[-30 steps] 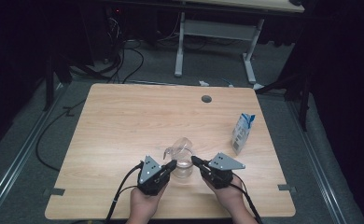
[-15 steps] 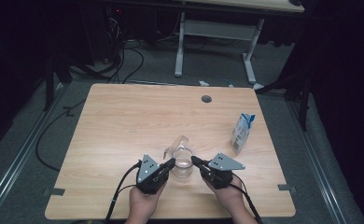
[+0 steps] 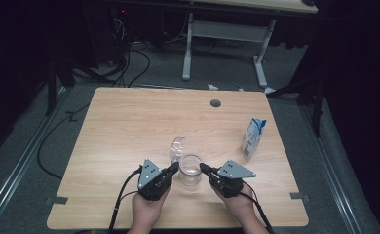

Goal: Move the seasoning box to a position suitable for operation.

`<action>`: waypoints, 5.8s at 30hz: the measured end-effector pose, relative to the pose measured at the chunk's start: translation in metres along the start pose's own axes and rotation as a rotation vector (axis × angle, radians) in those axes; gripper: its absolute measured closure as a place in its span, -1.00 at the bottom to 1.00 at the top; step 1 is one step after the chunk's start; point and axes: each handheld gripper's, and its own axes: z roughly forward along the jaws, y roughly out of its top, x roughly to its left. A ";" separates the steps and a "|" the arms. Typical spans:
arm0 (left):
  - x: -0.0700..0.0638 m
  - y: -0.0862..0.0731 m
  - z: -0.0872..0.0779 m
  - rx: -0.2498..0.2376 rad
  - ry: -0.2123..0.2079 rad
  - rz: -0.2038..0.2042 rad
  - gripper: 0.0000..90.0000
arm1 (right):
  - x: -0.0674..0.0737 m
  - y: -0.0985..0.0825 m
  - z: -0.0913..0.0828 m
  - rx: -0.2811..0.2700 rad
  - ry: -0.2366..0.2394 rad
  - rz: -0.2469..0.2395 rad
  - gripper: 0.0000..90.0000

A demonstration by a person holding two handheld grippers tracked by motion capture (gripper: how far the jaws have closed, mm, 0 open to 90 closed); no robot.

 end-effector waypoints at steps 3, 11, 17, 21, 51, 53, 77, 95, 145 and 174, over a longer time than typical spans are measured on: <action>0.003 0.000 -0.001 0.000 0.006 -0.001 1.00 | 0.000 0.000 0.000 -0.001 0.000 -0.001 1.00; 0.004 -0.001 -0.004 0.009 0.010 0.007 1.00 | 0.000 0.000 0.000 -0.003 -0.002 -0.003 1.00; 0.011 -0.007 -0.006 0.038 0.024 0.017 1.00 | 0.000 -0.001 0.000 -0.003 0.002 0.000 0.99; 0.015 -0.011 -0.007 0.049 0.034 0.015 1.00 | 0.000 0.000 0.000 -0.004 0.004 0.001 0.99; 0.065 -0.032 -0.018 0.154 0.070 0.083 0.89 | -0.048 -0.035 -0.029 0.068 -0.217 0.122 0.78; 0.067 -0.033 -0.020 0.153 0.076 0.067 0.88 | -0.051 -0.037 -0.032 0.071 -0.230 0.115 0.76; 0.064 -0.033 -0.020 0.131 0.038 0.074 0.84 | -0.103 -0.043 -0.059 0.084 -0.458 0.210 0.03; 0.061 -0.035 -0.020 0.127 0.025 0.087 0.86 | -0.136 -0.019 -0.034 0.099 -0.567 0.244 0.02; 0.059 -0.036 -0.021 0.123 0.023 0.105 0.85 | -0.096 -0.013 -0.059 0.025 -0.368 0.221 1.00; 0.056 -0.037 -0.022 0.125 0.014 0.109 0.85 | -0.047 -0.028 -0.073 0.090 -0.234 0.185 0.96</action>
